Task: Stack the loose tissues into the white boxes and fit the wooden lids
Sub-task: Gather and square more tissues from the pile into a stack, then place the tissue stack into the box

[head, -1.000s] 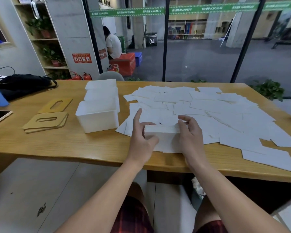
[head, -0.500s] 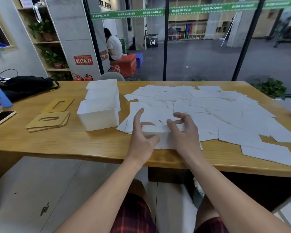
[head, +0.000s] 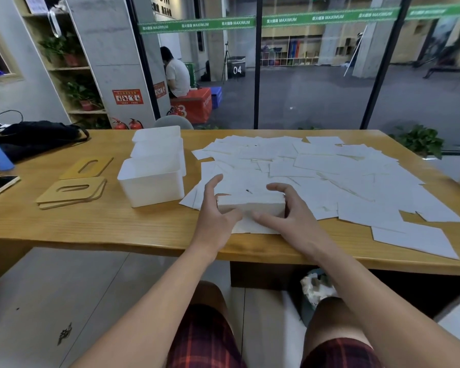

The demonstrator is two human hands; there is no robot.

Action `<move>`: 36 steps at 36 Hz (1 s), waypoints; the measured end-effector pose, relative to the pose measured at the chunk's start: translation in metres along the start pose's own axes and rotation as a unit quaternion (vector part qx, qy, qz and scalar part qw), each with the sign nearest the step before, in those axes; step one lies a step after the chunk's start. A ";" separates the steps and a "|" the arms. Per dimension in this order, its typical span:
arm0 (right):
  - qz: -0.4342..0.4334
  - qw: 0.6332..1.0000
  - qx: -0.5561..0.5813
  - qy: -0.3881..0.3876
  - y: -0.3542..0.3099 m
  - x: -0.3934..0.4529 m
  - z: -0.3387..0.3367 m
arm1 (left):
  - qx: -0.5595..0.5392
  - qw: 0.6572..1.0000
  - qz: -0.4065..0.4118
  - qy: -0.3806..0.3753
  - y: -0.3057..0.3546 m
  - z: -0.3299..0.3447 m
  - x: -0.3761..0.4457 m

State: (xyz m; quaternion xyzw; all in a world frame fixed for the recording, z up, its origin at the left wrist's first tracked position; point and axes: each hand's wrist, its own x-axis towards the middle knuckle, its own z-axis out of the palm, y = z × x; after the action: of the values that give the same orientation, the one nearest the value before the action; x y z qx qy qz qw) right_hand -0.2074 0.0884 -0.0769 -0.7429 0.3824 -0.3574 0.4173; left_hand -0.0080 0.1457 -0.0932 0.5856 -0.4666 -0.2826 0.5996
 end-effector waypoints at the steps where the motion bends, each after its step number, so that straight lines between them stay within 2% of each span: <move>1: 0.001 1.000 -0.005 -0.012 0.002 -0.001 -0.002 | 0.005 1.000 -0.002 -0.001 0.000 0.001 0.000; 4: -0.007 0.999 -0.025 -0.033 0.003 -0.004 -0.003 | 0.009 1.000 -0.005 0.002 0.001 0.004 0.000; 6: -0.005 0.999 0.002 -0.037 0.004 -0.004 -0.004 | 0.000 1.000 -0.020 0.003 0.004 0.005 -0.001; 12: 0.001 0.999 -0.001 -0.050 0.011 -0.003 -0.010 | 0.041 0.998 -0.022 -0.040 -0.004 -0.007 0.003; 15: -0.012 0.999 -0.021 -0.040 0.012 0.003 -0.013 | 0.083 0.995 -0.006 -0.056 -0.001 -0.008 0.004; 18: -0.025 0.999 -0.026 -0.019 0.013 0.006 -0.017 | 0.075 0.996 -0.001 -0.056 0.001 -0.012 0.005; 23: 0.016 0.997 0.072 -0.003 0.007 0.011 -0.021 | 0.021 0.998 -0.006 -0.055 0.016 -0.023 0.010; 27: 0.093 0.973 0.211 0.010 -0.001 0.023 -0.020 | 0.004 0.994 -0.028 -0.101 0.025 -0.037 0.014; 29: 0.121 0.962 0.243 0.006 -0.005 0.027 -0.022 | 0.013 0.994 -0.024 -0.104 0.028 -0.048 0.018; 32: 0.108 0.968 0.225 -0.019 -0.013 0.031 -0.025 | 0.030 0.995 -0.027 -0.095 0.032 -0.065 0.023; 36: 0.048 0.990 0.127 -0.046 -0.029 0.040 -0.017 | 0.062 0.991 -0.032 -0.113 0.038 -0.089 0.027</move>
State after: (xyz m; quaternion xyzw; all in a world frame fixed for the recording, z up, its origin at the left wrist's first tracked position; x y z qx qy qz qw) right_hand -0.1961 0.0580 -0.0355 -0.6801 0.3501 -0.3482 0.5420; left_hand 0.0740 0.1667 -0.0396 0.6005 -0.5291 -0.3363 0.4963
